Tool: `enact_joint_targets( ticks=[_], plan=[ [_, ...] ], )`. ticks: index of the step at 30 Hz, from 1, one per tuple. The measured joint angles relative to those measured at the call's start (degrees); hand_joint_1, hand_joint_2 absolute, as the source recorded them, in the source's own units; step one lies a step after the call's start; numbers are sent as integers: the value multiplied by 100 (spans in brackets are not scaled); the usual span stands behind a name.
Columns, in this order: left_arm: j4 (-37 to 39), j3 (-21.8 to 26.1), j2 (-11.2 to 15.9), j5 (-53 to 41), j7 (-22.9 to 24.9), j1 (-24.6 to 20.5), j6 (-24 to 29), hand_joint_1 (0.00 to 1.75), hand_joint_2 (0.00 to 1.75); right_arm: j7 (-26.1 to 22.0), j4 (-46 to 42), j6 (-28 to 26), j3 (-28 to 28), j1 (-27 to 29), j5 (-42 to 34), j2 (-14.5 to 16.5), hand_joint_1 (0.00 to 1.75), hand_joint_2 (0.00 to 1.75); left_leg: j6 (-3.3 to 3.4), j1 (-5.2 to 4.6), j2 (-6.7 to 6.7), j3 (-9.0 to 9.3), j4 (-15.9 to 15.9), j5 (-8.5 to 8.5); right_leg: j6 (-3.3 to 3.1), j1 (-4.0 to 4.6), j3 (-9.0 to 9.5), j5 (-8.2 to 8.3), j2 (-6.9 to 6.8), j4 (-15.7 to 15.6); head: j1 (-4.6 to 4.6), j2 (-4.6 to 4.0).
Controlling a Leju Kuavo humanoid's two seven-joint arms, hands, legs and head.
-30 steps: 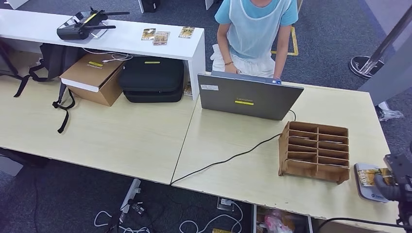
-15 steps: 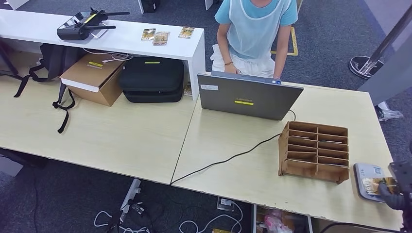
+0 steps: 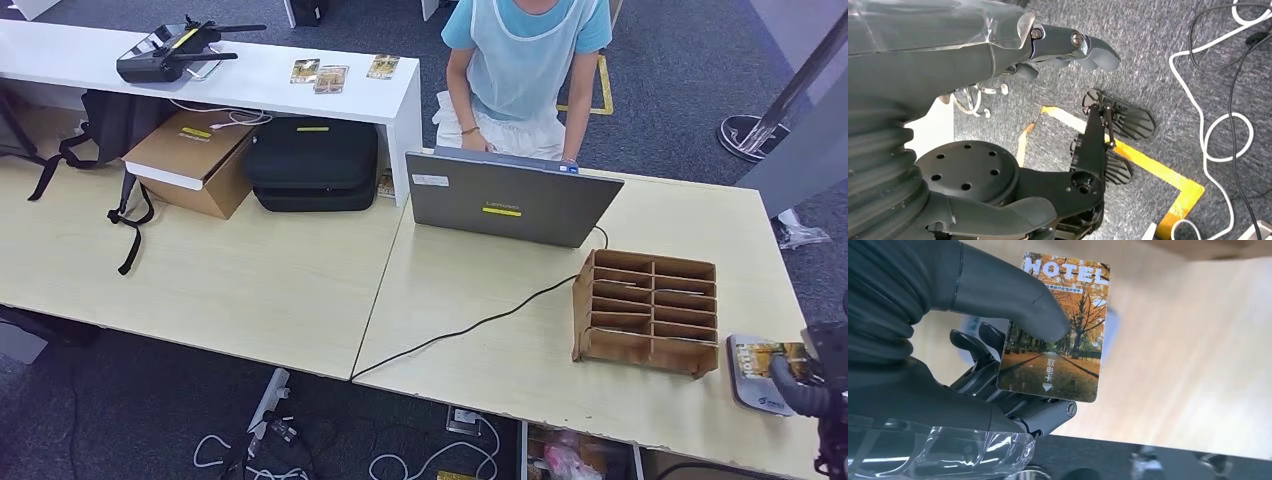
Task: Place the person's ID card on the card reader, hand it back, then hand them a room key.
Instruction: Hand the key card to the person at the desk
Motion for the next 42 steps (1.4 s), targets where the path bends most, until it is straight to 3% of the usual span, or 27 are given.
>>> enact_joint_targets(
  ticks=[9, 15, 21, 24, 30, 34, 42],
  plan=[
    [0, 20, -20, -87, 0, -4, 85, 0, 175, -609, -1441, -993, 55, -102, 631, 143, 175, 175, -3, 0, 2, -3, -1, 2, 0, -1, 0, 0, 3, 3, 1, 0],
    [0, 48, -35, -115, 0, -15, 110, 0, 175, -703, -1801, -2265, 770, -864, 3047, 117, 175, 175, -8, 0, 24, 5, -1, 6, -6, 0, 0, 7, 25, 4, 1, 0],
    [0, 45, -74, -166, 0, -108, 89, 0, 175, -500, -1423, -2756, 1973, -2114, 4899, 106, 175, 175, -9, 1, 29, 7, -1, 15, -9, 1, 0, 14, 28, 8, 1, 0],
    [0, 37, -89, -184, 0, -155, 61, 0, 175, -478, -1105, -2803, 2459, -2624, 5353, 142, 175, 175, -10, 1, 28, 7, -1, 19, -10, 1, -1, 15, 27, 11, -1, 0],
    [0, 7, -100, -203, 0, -200, 40, 0, 175, -484, -777, -2761, 2848, -3068, 5513, 247, 175, 175, -11, 1, 28, 6, -1, 20, -11, 1, -1, 16, 26, 12, 0, 0],
    [0, -107, -131, -168, 0, -339, -13, 0, 175, -312, 327, -2233, 3934, -4336, 5997, 795, 175, 175, -13, 2, 29, 6, -1, 23, -12, 2, -4, 16, 29, 14, 1, 0],
    [0, -177, -160, -87, 0, -388, -58, 0, 175, -107, 1562, -1822, 4459, -5187, 5833, 1577, 175, 175, -14, 2, 23, 5, -1, 24, -12, 2, -6, 16, 23, 14, 2, 0]
  ],
)
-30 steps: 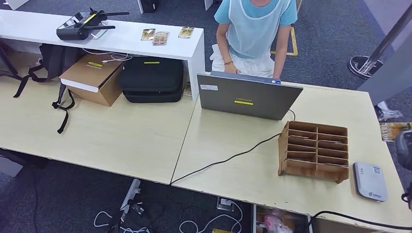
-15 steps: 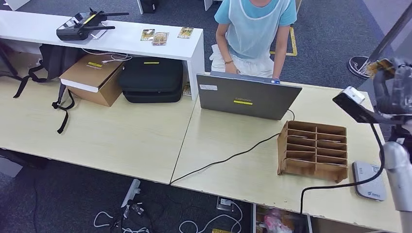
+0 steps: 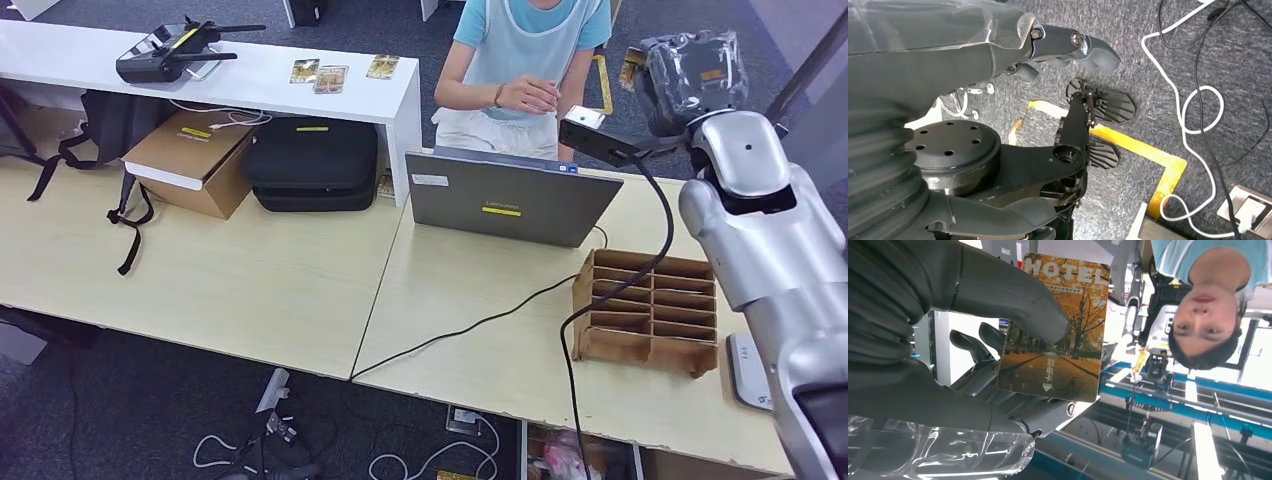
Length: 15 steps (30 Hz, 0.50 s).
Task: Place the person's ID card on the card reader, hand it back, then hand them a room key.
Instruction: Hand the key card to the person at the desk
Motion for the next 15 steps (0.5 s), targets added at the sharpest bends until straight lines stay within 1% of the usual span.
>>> enact_joint_targets(
  ticks=[3, 8, 15],
  plan=[
    [0, -35, -5, -12, 0, -6, -19, 0, 175, 44, 292, 106, 43, -159, -96, 127, 175, 175, 0, -1, 0, -1, 0, 0, 0, -1, 0, 0, 0, -1, 1, 0],
    [0, -125, -7, -46, 0, -49, -59, 0, 175, 64, 628, 213, 83, -376, -183, 219, 175, 175, 0, -2, 0, -1, 1, 0, 1, -2, 1, 1, 0, -3, 0, 0],
    [0, -173, -6, -44, 0, -91, -68, 0, 175, 70, 825, 289, 121, -463, -249, 322, 175, 175, 0, 0, 3, 1, 1, 0, 0, -1, -1, 1, 4, -2, -1, 0]
  ],
)
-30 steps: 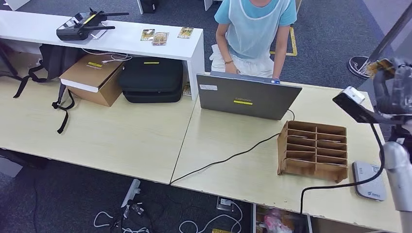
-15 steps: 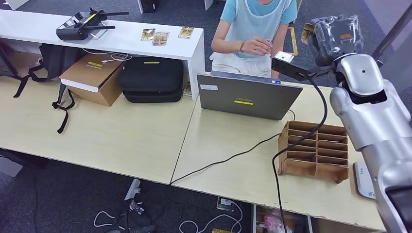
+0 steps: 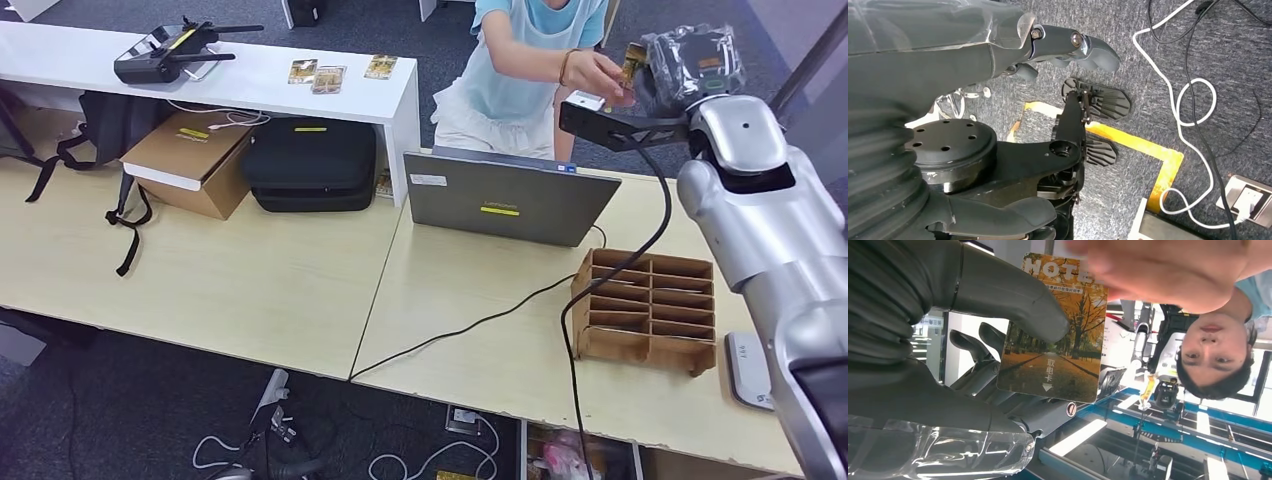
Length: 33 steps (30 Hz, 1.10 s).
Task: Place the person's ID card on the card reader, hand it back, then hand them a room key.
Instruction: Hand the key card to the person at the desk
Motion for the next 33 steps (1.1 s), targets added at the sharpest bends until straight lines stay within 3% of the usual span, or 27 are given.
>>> enact_joint_targets(
  ticks=[14, 18, 27, 33],
  plan=[
    [0, -17, -2, 0, 0, -6, -2, 0, 175, -50, 115, 58, 15, -35, -220, 64, 175, 175, 0, 0, 0, 0, 0, 0, 0, 0, -1, 0, 0, 0, 2, 0],
    [0, -55, -2, -24, 0, -10, -4, 0, 175, -81, 115, 62, -21, -33, -332, 64, 3, 175, 0, 0, 0, 0, 0, 0, 0, 0, -2, 0, 0, 0, 1, 0],
    [0, -102, -4, -31, 0, -10, -30, 0, 175, -168, 79, 149, -372, 26, -962, -37, 0, 175, 0, 0, 1, 0, 0, 0, 0, 0, -5, 0, 1, 0, 1, 0],
    [0, -118, -9, -67, 0, -6, -28, 0, 175, -190, -162, 152, -653, 151, -1342, -455, 0, 175, 1, -1, -12, -4, 4, 0, 1, -1, -4, 0, -9, -5, 1, 0]
  ],
)
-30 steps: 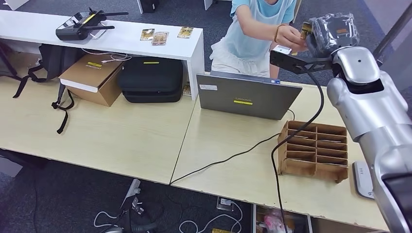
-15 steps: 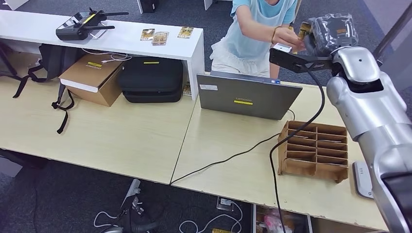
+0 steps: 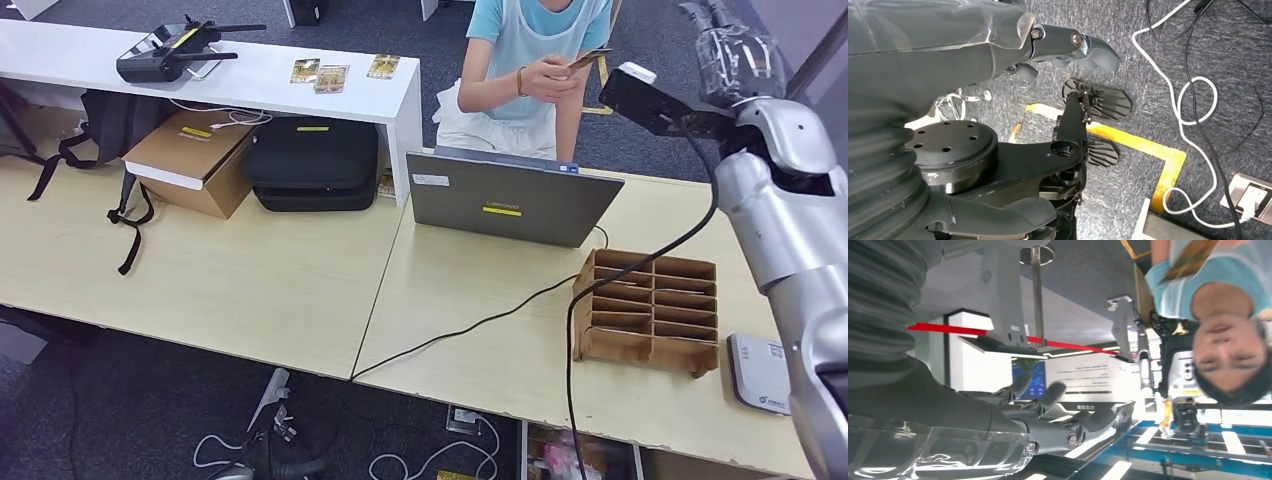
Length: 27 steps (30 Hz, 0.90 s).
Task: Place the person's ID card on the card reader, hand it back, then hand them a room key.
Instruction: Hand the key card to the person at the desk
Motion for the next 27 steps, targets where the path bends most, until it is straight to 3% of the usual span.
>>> enact_joint_targets(
  ticks=[3, 8, 12, 16, 18, 21, 24, 27],
  plan=[
    [0, -20, -1, -8, 0, 3, 16, 0, 175, 19, -252, 86, -151, 159, -234, -338, 0, 175, 2, -1, -3, -2, 2, -2, 1, -1, 1, 0, -1, -4, 0, 0],
    [0, -22, 4, -2, 0, 30, 19, 0, 175, 278, -1231, 993, -503, 758, -961, -1109, 0, 175, 9, -1, -13, -4, 4, -7, 4, 0, 3, -1, -12, -9, 0, 0],
    [0, -20, 31, 29, 0, 133, 25, 0, 175, 373, -2320, 1761, -866, 1446, -1761, -1920, 0, 175, 13, -1, -21, -10, 3, -14, 8, 0, 2, -6, -24, -10, 1, 0],
    [0, -98, 71, -405, 0, 303, -165, 0, 175, 344, -3418, 1963, -1248, 2350, -2216, -2654, 0, 175, 17, 0, -17, -13, 1, -26, 13, 1, 1, -14, -20, -11, -1, 1],
    [0, -546, -50, -1576, 1, 431, -289, 0, 175, 341, -3864, 1840, -1426, 2785, -2169, -2834, 0, 175, 23, -7, -6, -6, -2, -34, 16, -9, 0, -17, -8, -10, -7, 1],
    [1, -1478, -448, -2873, -4, 630, -116, 0, 175, 329, -4444, 1448, -1641, 3505, -2029, -2957, 0, 175, 31, -10, -4, 1, -3, -38, 26, -13, 7, -24, -4, -13, 0, 0],
    [2, -1981, -678, -2869, -102, 722, -99, 0, 175, 261, -5072, 1057, -1989, 4414, -1814, -2996, 0, 175, 34, -2, -25, -7, 1, -40, 30, -1, 19, -28, -33, -22, 14, 0],
    [2, -2263, -714, -2787, -133, 733, -157, 0, 175, 164, -5708, 825, -2411, 5391, -1407, -2902, 0, 175, 35, -1, -43, -11, -4, -41, 33, -1, 23, -34, -53, -22, 11, 0]
  ],
)
